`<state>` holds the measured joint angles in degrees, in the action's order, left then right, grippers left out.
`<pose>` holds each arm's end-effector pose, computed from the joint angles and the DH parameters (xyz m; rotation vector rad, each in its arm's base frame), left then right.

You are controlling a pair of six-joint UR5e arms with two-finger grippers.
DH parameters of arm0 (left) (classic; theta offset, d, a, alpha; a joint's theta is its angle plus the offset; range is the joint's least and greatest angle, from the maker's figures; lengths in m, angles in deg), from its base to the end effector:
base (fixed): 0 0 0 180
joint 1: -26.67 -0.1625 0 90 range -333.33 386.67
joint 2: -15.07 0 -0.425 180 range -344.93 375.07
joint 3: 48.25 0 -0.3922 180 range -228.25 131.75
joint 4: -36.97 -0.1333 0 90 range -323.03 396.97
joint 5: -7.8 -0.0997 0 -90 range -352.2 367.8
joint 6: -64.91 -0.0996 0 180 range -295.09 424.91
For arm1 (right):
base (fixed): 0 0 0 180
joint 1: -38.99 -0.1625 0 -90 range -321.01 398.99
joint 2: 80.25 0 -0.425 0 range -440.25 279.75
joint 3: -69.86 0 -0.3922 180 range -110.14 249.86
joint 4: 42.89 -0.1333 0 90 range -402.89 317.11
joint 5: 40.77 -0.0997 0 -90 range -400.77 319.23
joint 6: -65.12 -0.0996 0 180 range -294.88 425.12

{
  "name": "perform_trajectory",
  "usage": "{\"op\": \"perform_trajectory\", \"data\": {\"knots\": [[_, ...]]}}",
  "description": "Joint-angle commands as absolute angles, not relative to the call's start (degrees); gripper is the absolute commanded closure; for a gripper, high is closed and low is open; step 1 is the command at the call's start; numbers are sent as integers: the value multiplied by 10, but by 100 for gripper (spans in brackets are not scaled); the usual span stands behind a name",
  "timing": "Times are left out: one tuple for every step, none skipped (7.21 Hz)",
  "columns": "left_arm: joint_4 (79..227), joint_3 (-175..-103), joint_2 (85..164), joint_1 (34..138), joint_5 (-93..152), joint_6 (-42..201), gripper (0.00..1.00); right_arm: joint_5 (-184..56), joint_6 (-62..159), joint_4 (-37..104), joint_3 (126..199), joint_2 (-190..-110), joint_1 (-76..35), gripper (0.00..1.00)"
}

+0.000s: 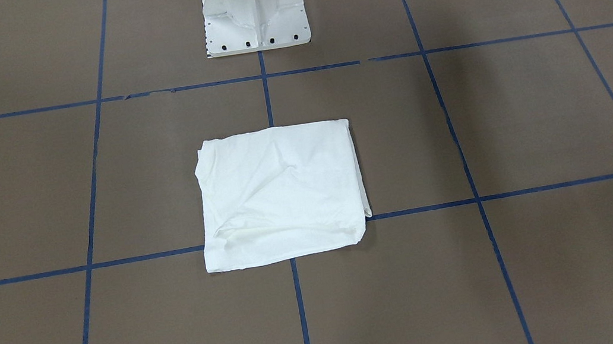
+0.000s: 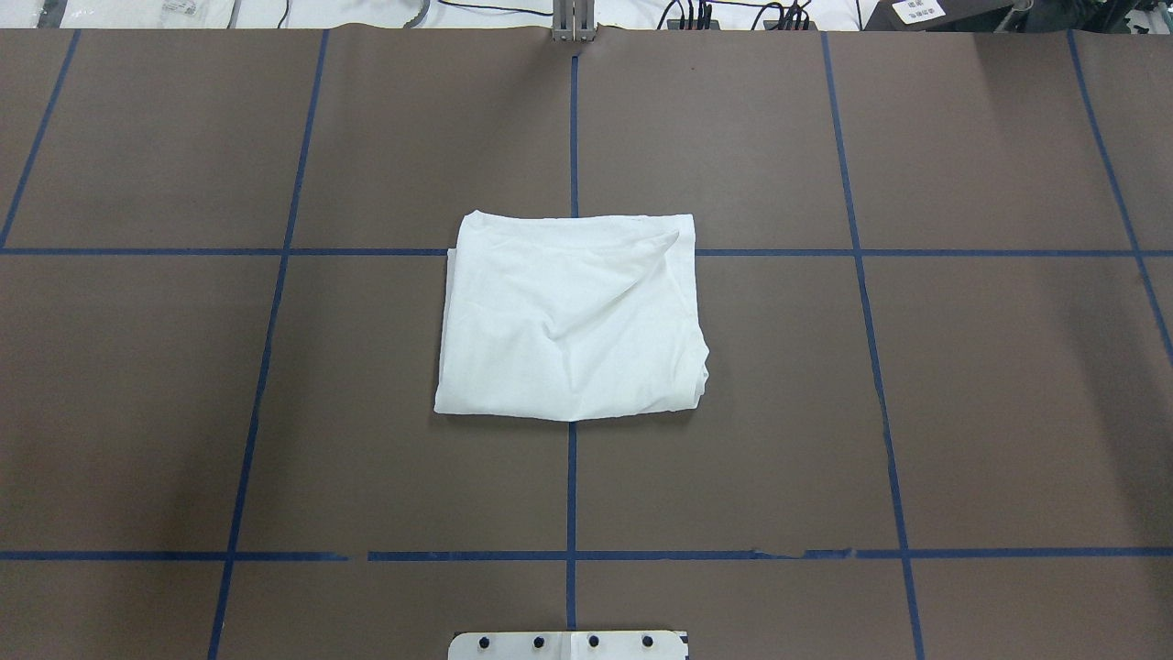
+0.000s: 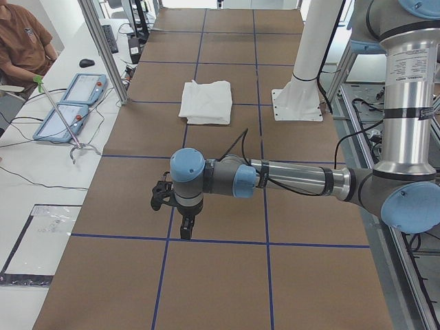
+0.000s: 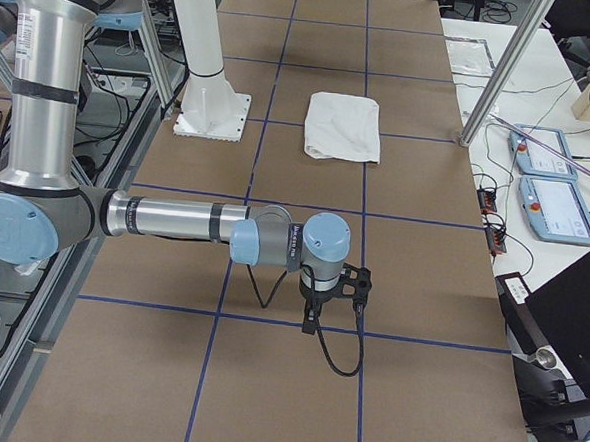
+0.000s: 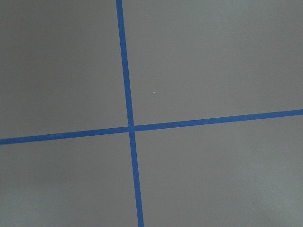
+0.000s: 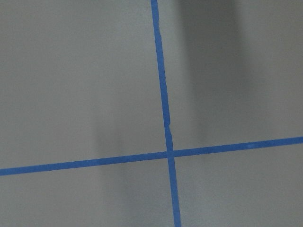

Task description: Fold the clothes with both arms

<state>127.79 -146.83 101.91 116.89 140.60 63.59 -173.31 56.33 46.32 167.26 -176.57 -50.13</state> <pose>-0.0674 -0.4738 0.6116 0.1138 0.7448 0.0590 0.0591 -0.4483 0.6476 -0.0316 -0.7428 0.1195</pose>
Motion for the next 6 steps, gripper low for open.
{"op": "perform_trajectory", "data": {"knots": [[1279, -1467, 1019, 1169, 1406, 636, 0, -1734, 563, 465, 1672, -1767, -500, 0], [1279, -1466, 1019, 1169, 1406, 636, 0, -1737, 563, 465, 1671, -1766, -499, 0], [1279, -1466, 1019, 1168, 1406, 636, 0, -1741, 563, 465, 1671, -1767, -496, 0], [1279, -1466, 1019, 1169, 1406, 636, 0, -1745, 563, 465, 1671, -1766, -493, 0], [1279, -1465, 1019, 1168, 1406, 636, 0, -1745, 563, 464, 1671, -1766, -493, 0], [1279, -1464, 1019, 1169, 1406, 636, 0, -1746, 563, 464, 1671, -1766, -493, 0]]}}
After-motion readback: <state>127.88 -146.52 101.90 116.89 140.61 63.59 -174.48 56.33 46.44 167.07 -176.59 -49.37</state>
